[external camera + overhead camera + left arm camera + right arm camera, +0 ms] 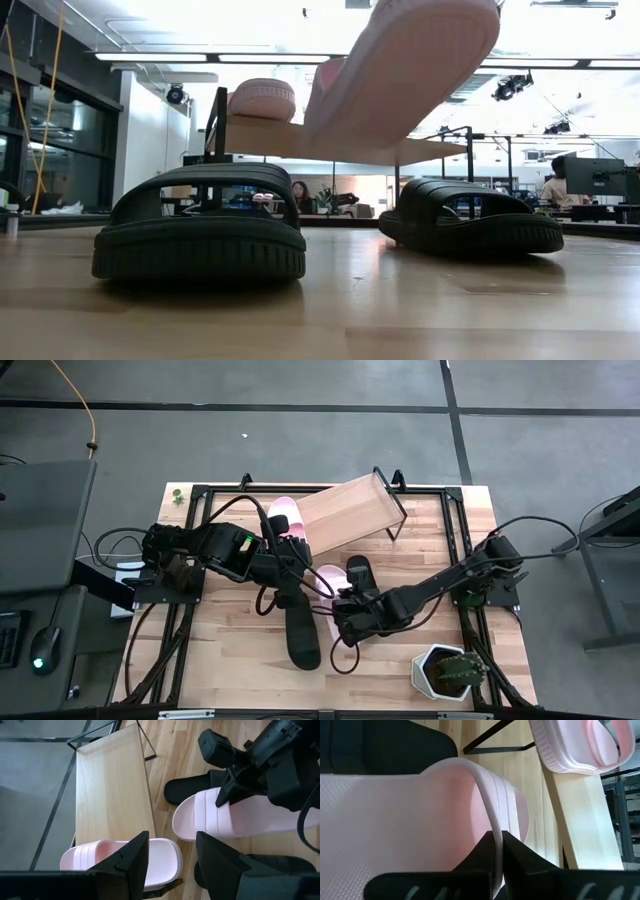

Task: Pick and place slides into the shelf
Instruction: Put the pink slide on the shelf

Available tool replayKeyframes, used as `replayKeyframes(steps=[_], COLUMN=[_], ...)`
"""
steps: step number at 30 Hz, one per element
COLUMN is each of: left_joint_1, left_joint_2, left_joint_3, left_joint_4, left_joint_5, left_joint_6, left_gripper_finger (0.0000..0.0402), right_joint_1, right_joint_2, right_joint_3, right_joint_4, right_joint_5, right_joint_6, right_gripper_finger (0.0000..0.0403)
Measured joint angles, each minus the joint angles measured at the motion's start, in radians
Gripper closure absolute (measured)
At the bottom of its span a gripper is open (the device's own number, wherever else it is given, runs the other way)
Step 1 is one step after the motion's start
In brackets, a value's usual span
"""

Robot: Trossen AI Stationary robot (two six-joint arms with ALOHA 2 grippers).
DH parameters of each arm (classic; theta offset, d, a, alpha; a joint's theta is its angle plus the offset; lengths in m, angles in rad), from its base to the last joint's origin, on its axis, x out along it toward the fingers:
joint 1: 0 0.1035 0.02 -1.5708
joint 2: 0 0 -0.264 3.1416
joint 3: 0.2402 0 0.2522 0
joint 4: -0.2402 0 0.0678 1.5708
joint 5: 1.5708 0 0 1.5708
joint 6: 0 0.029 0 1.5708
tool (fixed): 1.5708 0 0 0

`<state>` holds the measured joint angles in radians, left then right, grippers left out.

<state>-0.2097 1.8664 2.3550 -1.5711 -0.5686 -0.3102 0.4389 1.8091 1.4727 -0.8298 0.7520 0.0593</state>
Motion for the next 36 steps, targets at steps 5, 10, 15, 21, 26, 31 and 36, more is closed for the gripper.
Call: replayKeyframes(steps=[5, 10, 15, 21, 26, 31, 36], left_joint_1=[0.000, 0.000, 0.000, 0.000, 0.000, 0.000, 0.000], left_joint_2=[0.000, 0.000, 0.000, 0.000, 0.000, 0.000, 0.000], left_joint_3=[0.000, 0.000, 0.000, 0.000, 0.000, 0.000, 0.000], left_joint_4=[0.000, 0.000, 0.000, 0.000, 0.000, 0.000, 0.000], left_joint_5=[0.000, 0.000, 0.000, 0.000, 0.000, 0.000, 0.000], left_joint_6=[0.000, 0.000, 0.000, 0.000, 0.000, 0.000, 0.000], left_gripper_finger=[0.0250, 0.0250, 0.0250, 0.0250, 0.0250, 0.0250, 0.0250], right_joint_1=[0.000, 0.000, 0.000, 0.000, 0.000, -0.004, -0.027], right_joint_2=[-0.005, -0.005, -0.017, -0.052, -0.067, -0.067, -0.067], right_joint_3=[0.000, 0.000, 0.002, 0.037, 0.077, 0.108, 0.142], right_joint_4=[-0.004, -0.015, -0.027, -0.050, -0.067, -0.100, -0.131], right_joint_5=[-0.001, 0.000, 0.027, 0.032, 0.036, 0.066, 0.090], right_joint_6=[-0.015, -0.019, -0.033, -0.029, -0.039, -0.077, -0.126], right_gripper_finger=[0.0402, 0.0402, 0.0402, 0.0402, 0.0402, 0.0402, 0.0402])
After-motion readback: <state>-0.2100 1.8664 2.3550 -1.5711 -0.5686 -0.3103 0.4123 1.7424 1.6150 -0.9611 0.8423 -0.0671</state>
